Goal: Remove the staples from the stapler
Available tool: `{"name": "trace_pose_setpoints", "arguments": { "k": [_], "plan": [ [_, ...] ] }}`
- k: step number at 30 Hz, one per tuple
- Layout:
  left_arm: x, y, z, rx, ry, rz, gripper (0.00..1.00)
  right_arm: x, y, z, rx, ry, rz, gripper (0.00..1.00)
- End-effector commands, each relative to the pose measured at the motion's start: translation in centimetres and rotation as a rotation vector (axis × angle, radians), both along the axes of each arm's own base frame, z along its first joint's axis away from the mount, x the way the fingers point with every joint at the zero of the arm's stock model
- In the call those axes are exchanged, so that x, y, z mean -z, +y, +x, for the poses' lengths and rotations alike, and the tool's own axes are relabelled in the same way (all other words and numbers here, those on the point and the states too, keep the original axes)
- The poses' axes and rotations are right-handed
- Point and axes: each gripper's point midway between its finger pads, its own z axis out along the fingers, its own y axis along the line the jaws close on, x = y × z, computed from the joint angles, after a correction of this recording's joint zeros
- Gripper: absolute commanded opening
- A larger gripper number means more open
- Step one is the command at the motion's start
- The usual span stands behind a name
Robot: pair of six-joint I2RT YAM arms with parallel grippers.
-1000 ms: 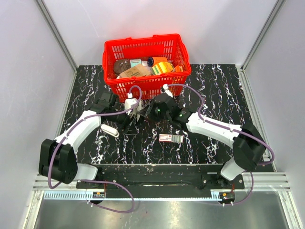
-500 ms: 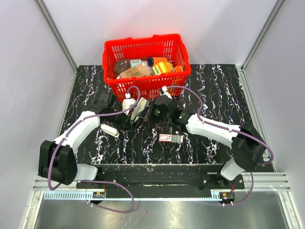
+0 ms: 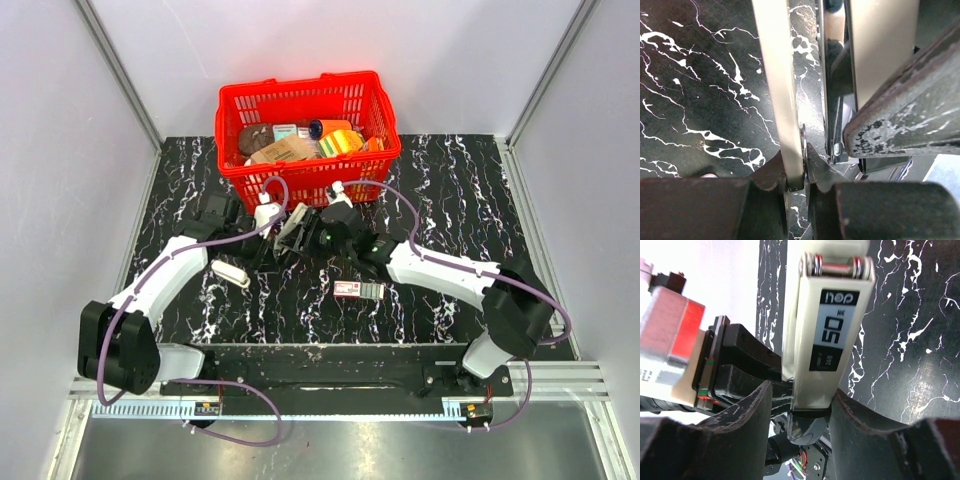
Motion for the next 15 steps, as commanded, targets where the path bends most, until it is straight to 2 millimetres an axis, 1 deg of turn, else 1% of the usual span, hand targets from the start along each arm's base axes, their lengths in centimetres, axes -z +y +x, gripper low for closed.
{"name": "trace_pose_setpoints", "arguments": {
  "k": [1, 5, 10, 13, 15],
  "plan": [
    [-3.5, -1.0, 2.4, -0.050, -0.103, -0.131, 0.00, -2.2, 2.1, -1.1, -0.064, -0.047, 0.078, 0.50],
    [-3.8, -0.4, 3.1, -0.099, -0.106, -0.143, 0.00, -1.3, 2.5, -1.7, -0.074, -0.033, 0.069, 0.47],
    [-4.0, -0.3, 3.1, -0.113, -0.115, -0.146, 0.00, -1.1, 2.9, -1.8, -0.074, -0.029, 0.073, 0.43],
    [-3.8, -0.3, 2.9, -0.110, -0.116, -0.145, 0.00, -1.5, 3.1, -1.5, -0.063, -0.036, 0.078, 0.38],
    [-3.7, -0.2, 2.8, -0.105, -0.120, -0.142, 0.00, -1.6, 3.2, -1.5, -0.062, -0.038, 0.081, 0.32]
  ]
}}
